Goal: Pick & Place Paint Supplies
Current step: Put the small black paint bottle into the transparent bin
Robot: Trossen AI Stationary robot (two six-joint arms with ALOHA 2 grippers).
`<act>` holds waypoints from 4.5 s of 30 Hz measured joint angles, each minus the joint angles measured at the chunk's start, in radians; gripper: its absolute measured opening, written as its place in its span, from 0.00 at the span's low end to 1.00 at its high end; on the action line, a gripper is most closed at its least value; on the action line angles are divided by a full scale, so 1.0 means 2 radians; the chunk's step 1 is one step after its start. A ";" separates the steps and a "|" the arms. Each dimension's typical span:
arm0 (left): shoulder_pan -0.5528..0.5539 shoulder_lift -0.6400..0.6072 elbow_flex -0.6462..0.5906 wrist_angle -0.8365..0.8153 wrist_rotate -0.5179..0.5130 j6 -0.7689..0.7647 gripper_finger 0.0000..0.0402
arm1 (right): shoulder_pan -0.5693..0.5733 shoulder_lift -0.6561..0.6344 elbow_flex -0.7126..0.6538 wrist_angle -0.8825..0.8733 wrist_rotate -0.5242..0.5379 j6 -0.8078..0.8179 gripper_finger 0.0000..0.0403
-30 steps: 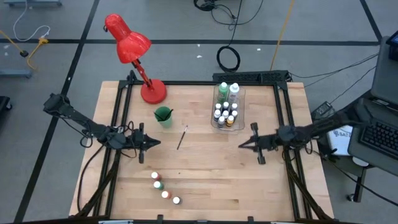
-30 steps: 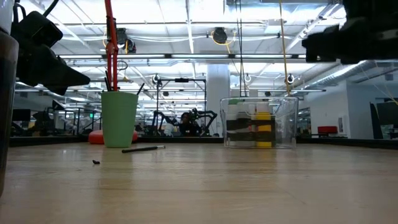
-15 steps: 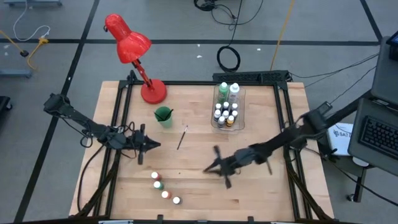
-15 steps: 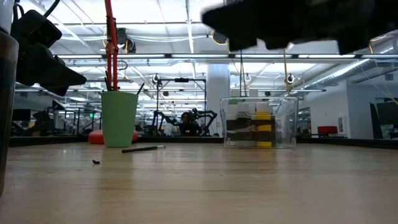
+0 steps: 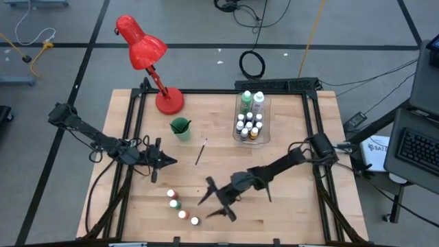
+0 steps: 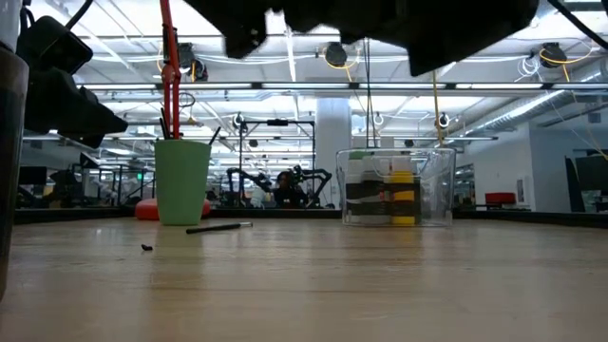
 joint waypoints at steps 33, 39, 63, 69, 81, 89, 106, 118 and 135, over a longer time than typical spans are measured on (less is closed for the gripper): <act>0.000 0.000 0.000 -0.048 0.066 -0.017 0.02 | 0.045 0.123 0.133 -0.042 0.175 0.069 0.68; 0.000 0.000 0.000 -0.059 0.069 -0.019 0.02 | 0.043 0.123 0.133 -0.051 0.177 0.072 0.67; 0.000 0.000 0.000 -0.059 0.069 -0.025 0.02 | 0.042 0.109 0.132 -0.077 0.108 0.010 0.28; 0.000 0.000 0.000 -0.059 0.042 -0.022 0.02 | 0.026 0.012 0.131 -0.253 0.116 -0.043 0.28; 0.000 0.000 0.000 -0.054 -0.016 0.008 0.02 | -0.107 -0.361 0.017 -0.452 0.195 -0.168 0.28; 0.000 0.000 0.000 -0.018 -0.052 0.040 0.02 | -0.283 -0.541 -0.234 -0.362 0.117 -0.147 0.28; 0.001 0.000 0.000 0.001 -0.104 0.030 0.02 | -0.429 -0.580 -0.342 -0.288 0.080 -0.174 0.28; 0.001 0.000 0.000 0.000 -0.106 0.032 0.02 | -0.505 -0.565 -0.362 -0.242 -0.050 -0.164 0.28; 0.001 0.000 0.000 -0.002 -0.106 0.055 0.02 | -0.544 -0.400 -0.362 -0.105 -0.073 -0.112 0.29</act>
